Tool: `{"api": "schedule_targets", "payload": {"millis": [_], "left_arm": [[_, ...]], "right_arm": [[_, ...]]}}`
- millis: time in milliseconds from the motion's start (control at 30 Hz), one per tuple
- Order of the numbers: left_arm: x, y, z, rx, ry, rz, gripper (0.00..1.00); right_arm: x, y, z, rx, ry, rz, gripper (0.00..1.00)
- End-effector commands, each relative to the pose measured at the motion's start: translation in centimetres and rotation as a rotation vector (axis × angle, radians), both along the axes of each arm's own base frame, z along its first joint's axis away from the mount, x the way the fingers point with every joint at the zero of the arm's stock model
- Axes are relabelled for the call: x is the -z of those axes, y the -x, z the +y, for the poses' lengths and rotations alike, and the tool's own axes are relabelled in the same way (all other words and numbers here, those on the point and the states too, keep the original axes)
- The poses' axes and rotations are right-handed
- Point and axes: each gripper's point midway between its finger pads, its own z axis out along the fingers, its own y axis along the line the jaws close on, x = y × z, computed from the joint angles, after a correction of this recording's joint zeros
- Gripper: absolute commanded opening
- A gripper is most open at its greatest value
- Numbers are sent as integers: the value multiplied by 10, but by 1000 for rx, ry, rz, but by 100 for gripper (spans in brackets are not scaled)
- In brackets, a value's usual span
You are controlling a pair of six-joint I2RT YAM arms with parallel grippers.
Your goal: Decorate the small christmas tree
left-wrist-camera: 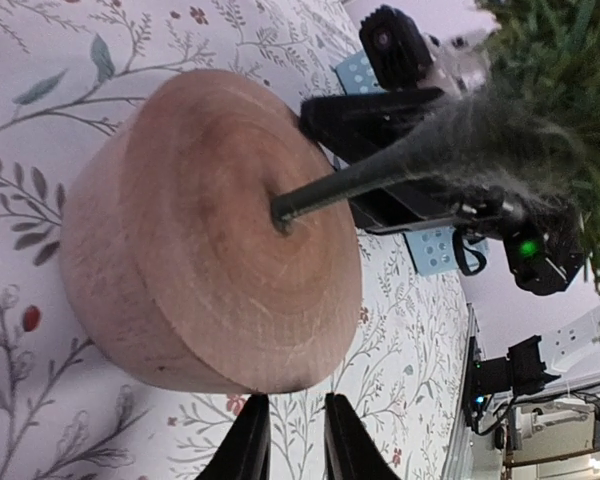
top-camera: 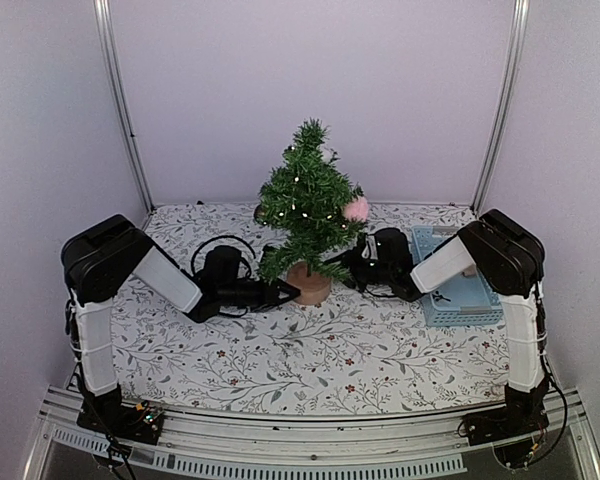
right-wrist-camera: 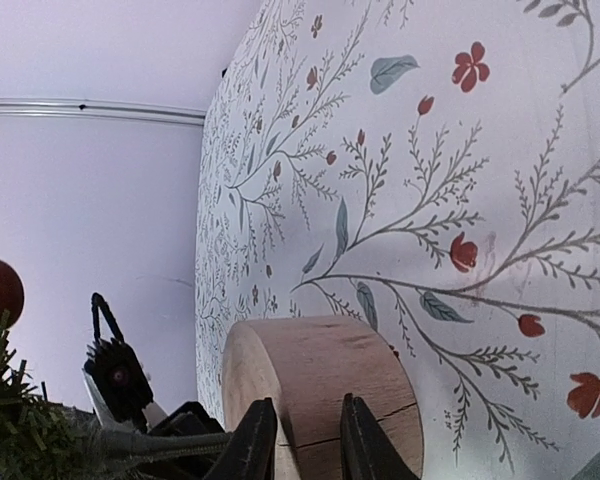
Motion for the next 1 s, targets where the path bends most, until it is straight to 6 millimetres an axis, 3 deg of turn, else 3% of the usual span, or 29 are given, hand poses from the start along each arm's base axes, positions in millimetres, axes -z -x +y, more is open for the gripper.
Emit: {"api": "schedule_targets", "payload": {"millis": [0, 233, 433, 967], "left_arm": [[-18, 8, -24, 8, 103, -36, 22], [-19, 16, -28, -36, 150, -6, 21], [-21, 13, -5, -174, 165, 14, 23], [-37, 11, 47, -382, 86, -34, 40]], "right_arm": [[2, 10, 21, -87, -11, -7, 25], [3, 5, 22, -89, -9, -12, 26], [-6, -5, 8, -57, -3, -31, 28], [-74, -38, -55, 79, 55, -153, 37]]}}
